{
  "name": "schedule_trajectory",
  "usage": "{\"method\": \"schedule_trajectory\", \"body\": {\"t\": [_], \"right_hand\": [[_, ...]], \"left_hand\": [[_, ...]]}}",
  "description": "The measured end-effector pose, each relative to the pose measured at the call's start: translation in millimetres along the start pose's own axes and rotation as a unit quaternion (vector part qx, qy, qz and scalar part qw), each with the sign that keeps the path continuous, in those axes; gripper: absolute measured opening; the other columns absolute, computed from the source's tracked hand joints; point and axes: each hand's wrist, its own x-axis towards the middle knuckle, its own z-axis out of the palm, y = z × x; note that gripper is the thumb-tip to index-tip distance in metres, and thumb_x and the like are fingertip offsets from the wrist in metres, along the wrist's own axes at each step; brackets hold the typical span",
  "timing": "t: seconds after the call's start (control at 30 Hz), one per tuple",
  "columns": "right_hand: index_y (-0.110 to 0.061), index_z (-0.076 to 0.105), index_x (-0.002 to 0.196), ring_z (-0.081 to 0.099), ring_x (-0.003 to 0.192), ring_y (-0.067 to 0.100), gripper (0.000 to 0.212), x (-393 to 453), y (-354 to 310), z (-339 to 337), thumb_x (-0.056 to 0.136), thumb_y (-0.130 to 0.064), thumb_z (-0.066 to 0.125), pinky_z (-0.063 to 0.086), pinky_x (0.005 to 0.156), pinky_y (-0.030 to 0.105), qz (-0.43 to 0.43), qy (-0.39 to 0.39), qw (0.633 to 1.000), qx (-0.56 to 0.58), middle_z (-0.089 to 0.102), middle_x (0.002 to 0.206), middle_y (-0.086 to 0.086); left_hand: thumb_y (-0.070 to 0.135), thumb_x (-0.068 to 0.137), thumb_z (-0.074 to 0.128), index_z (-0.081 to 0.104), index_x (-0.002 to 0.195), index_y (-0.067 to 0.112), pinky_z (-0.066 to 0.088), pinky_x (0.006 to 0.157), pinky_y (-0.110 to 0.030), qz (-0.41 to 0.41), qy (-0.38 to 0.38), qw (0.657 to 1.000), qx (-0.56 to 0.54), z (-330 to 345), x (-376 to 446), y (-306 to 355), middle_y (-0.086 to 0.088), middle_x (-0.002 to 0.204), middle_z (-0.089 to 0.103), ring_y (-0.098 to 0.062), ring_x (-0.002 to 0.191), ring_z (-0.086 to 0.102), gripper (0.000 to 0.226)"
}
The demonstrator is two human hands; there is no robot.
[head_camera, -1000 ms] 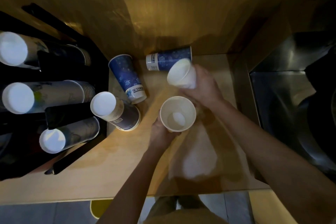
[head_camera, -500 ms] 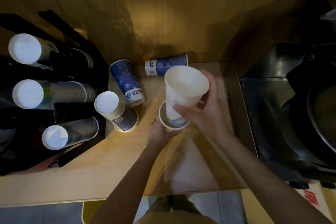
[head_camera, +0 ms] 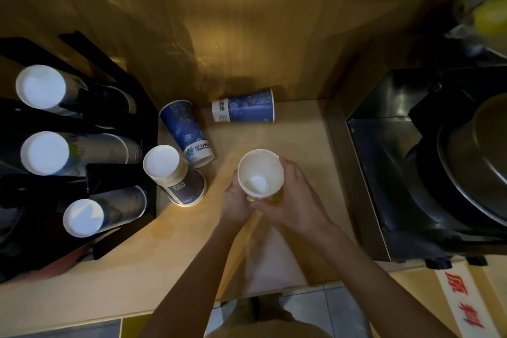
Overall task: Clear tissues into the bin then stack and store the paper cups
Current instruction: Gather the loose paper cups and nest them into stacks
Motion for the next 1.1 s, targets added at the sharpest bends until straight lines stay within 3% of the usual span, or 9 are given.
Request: {"method": "schedule_trajectory", "body": {"t": [0.13, 0.23, 0.33, 0.43, 0.6, 0.77, 0.9, 1.0, 1.1], "right_hand": [[-0.022, 0.028, 0.124, 0.053, 0.111, 0.021, 0.087, 5, -14, 11, 0.058, -0.038, 0.082, 0.052, 0.085, 0.035, 0.086, 0.026, 0.993, 0.073, 0.05, 0.126, 0.002], [-0.024, 0.026, 0.121, 0.053, 0.11, 0.022, 0.085, 5, -15, 18, 0.058, -0.035, 0.083, 0.052, 0.084, 0.036, 0.112, 0.04, 0.986, 0.117, 0.051, 0.124, 0.003], [-0.029, 0.028, 0.114, 0.055, 0.107, 0.02, 0.084, 4, -9, 15, 0.053, -0.035, 0.085, 0.052, 0.084, 0.037, 0.117, 0.044, 0.985, 0.122, 0.054, 0.118, -0.001], [-0.034, 0.033, 0.11, 0.057, 0.1, 0.017, 0.083, 5, -1, -5, 0.047, -0.032, 0.087, 0.052, 0.079, 0.031, 0.102, 0.038, 0.986, 0.128, 0.056, 0.109, -0.007], [-0.028, 0.034, 0.124, 0.052, 0.1, 0.014, 0.091, 6, 23, -47, 0.051, -0.02, 0.088, 0.05, 0.082, 0.031, 0.087, 0.075, 0.981, 0.157, 0.049, 0.111, -0.009], [-0.023, 0.03, 0.131, 0.048, 0.106, 0.014, 0.091, 6, 50, -57, 0.058, -0.018, 0.085, 0.047, 0.087, 0.031, 0.12, 0.112, 0.973, 0.165, 0.045, 0.115, -0.007], [-0.022, 0.027, 0.133, 0.049, 0.11, 0.016, 0.094, 3, 69, -56, 0.059, -0.021, 0.084, 0.047, 0.097, 0.044, 0.113, 0.111, 0.969, 0.187, 0.046, 0.117, -0.01], [-0.023, 0.025, 0.134, 0.048, 0.111, 0.012, 0.094, 4, 75, -60, 0.06, -0.022, 0.083, 0.045, 0.096, 0.033, 0.099, 0.099, 0.971, 0.195, 0.042, 0.112, -0.026], [-0.019, 0.026, 0.133, 0.045, 0.107, 0.01, 0.083, 6, 75, -66, 0.069, -0.02, 0.078, 0.04, 0.085, 0.019, 0.095, 0.09, 0.972, 0.197, 0.042, 0.114, -0.013]], "left_hand": [[0.064, 0.057, 0.053, 0.048, 0.127, 0.011, 0.026, 0.076, -0.004, 0.018, -0.024, 0.999, 0.011, -4, 0, -1, -0.003, 0.123, 0.062, -0.018, 0.111, 0.056, 0.088], [0.066, 0.052, 0.052, 0.046, 0.13, 0.012, 0.029, 0.083, -0.007, 0.042, -0.04, 0.998, 0.015, -11, 1, -2, -0.003, 0.126, 0.06, -0.016, 0.113, 0.055, 0.094], [0.057, 0.05, 0.068, 0.045, 0.129, 0.019, 0.043, 0.092, -0.029, 0.03, -0.059, 0.996, -0.056, -13, 0, 2, -0.001, 0.127, 0.057, -0.015, 0.113, 0.054, 0.091], [0.042, 0.047, 0.082, 0.046, 0.125, 0.02, 0.046, 0.099, -0.041, 0.043, -0.09, 0.993, -0.057, -12, 1, 11, -0.007, 0.128, 0.055, -0.024, 0.118, 0.053, 0.089], [0.036, 0.049, 0.088, 0.034, 0.135, 0.023, 0.041, 0.103, -0.036, 0.103, -0.07, 0.99, -0.064, -2, 8, 54, 0.002, 0.137, 0.045, -0.014, 0.123, 0.042, 0.102], [0.021, 0.057, 0.084, 0.037, 0.134, 0.02, 0.043, 0.104, -0.037, 0.182, -0.06, 0.98, -0.051, 20, 10, 90, -0.003, 0.137, 0.049, -0.017, 0.123, 0.047, 0.09], [0.015, 0.061, 0.08, 0.038, 0.133, 0.017, 0.043, 0.102, -0.034, 0.19, -0.053, 0.98, -0.039, 34, 12, 101, -0.005, 0.135, 0.052, -0.019, 0.121, 0.05, 0.083], [0.013, 0.061, 0.08, 0.038, 0.132, 0.017, 0.042, 0.099, -0.029, 0.184, -0.045, 0.981, -0.039, 37, 12, 104, -0.004, 0.134, 0.052, -0.018, 0.12, 0.05, 0.082], [0.019, 0.063, 0.08, 0.037, 0.131, 0.019, 0.043, 0.095, -0.026, 0.183, -0.044, 0.982, -0.031, 36, 9, 106, -0.002, 0.133, 0.052, -0.016, 0.118, 0.05, 0.08]]}}
